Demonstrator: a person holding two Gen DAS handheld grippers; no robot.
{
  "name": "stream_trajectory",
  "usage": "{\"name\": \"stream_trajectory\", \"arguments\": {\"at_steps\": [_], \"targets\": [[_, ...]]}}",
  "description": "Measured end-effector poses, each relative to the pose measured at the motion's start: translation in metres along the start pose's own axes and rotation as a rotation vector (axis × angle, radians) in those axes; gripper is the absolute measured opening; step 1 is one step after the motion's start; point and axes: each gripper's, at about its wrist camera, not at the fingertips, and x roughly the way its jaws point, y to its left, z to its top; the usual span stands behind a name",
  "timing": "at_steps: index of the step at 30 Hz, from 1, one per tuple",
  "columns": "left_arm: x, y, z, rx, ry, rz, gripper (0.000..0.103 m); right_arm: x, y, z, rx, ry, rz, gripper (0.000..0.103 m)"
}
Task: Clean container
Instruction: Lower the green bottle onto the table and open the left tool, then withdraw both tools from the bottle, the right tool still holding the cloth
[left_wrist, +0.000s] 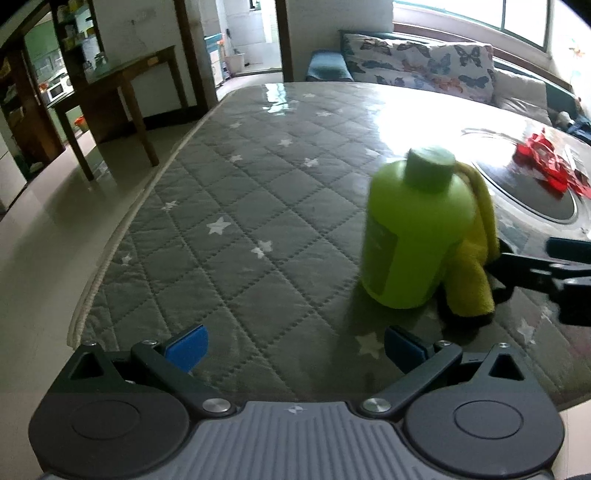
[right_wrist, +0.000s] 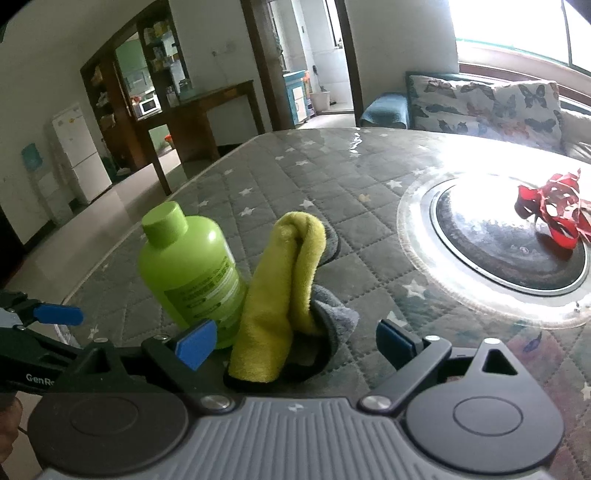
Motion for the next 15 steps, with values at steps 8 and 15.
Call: {"name": "stream_trajectory", "arguments": {"at_steps": [8, 15], "targets": [[0.01, 0.032, 0.011, -0.073, -0.018, 0.071, 0.103, 0.0, -0.029, 0.003, 0.042, -0.019, -0.093, 0.096], [0.036, 0.06, 0.037, -0.128, -0.084, 0.146, 0.103, 0.007, -0.067, 0.004, 0.059, -0.07, -0.268, 0.101]]}}
